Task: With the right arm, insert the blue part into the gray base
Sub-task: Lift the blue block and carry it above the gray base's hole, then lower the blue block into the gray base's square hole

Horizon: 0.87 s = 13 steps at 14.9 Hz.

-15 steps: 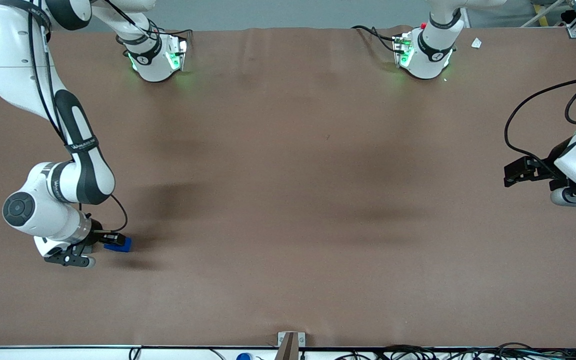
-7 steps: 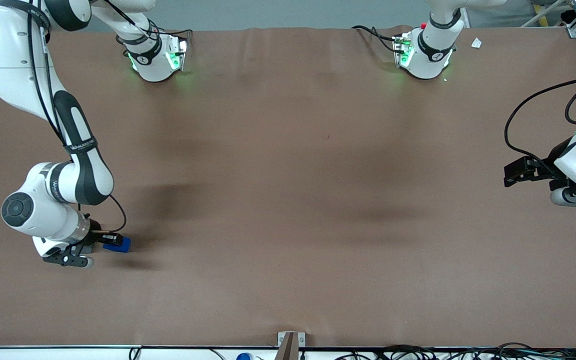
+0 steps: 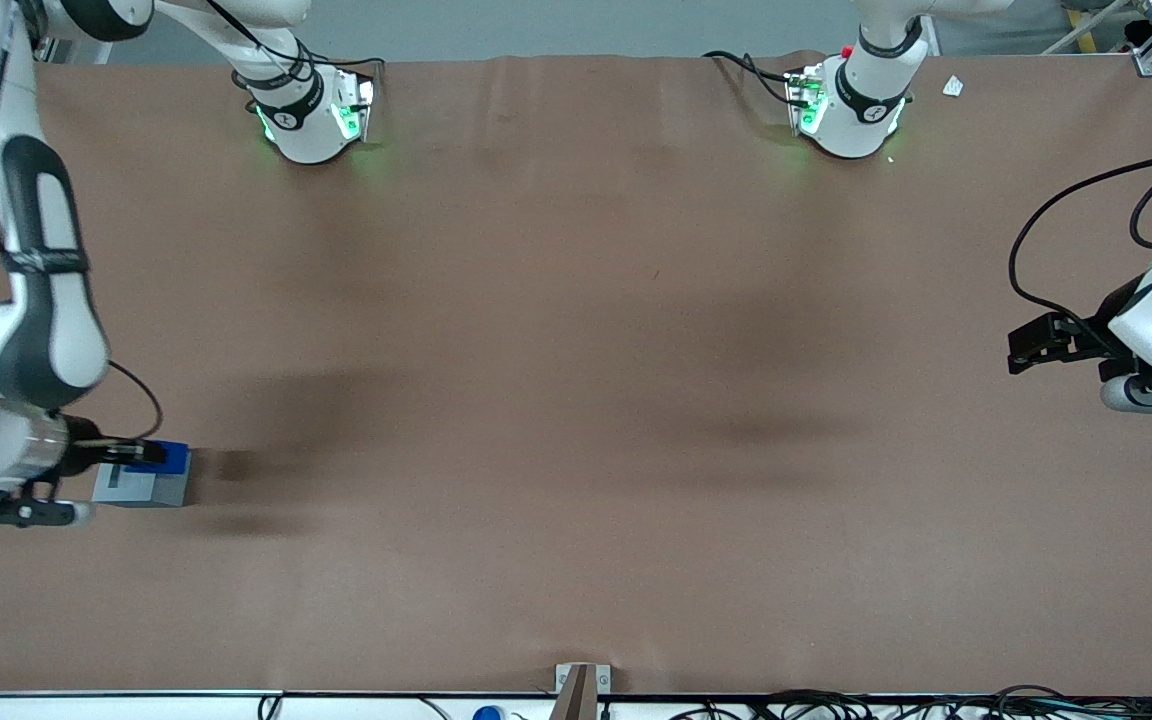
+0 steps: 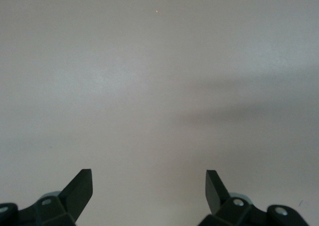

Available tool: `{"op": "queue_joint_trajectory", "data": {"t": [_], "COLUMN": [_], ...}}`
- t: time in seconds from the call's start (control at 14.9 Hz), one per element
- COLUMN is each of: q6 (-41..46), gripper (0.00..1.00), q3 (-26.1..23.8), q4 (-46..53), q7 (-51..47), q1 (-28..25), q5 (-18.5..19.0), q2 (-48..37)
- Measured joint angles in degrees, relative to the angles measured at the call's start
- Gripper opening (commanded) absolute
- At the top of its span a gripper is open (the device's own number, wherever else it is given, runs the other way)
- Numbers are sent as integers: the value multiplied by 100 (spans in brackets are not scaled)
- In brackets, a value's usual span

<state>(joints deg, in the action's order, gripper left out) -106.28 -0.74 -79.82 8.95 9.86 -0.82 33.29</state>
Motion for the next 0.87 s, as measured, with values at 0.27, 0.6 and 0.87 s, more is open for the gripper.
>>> {"op": "queue_joint_trajectory", "data": {"t": [0.27, 0.6, 0.87], "q6": [-159, -638, -697], "gripper": [0, 0, 0], "q3": [35, 29, 3], "q4": [79, 70, 84], "q7": [1070, 1156, 1057], "q1": [379, 613, 591], "q5": [-2, -279, -289], "q2": [-9, 489, 539]}}
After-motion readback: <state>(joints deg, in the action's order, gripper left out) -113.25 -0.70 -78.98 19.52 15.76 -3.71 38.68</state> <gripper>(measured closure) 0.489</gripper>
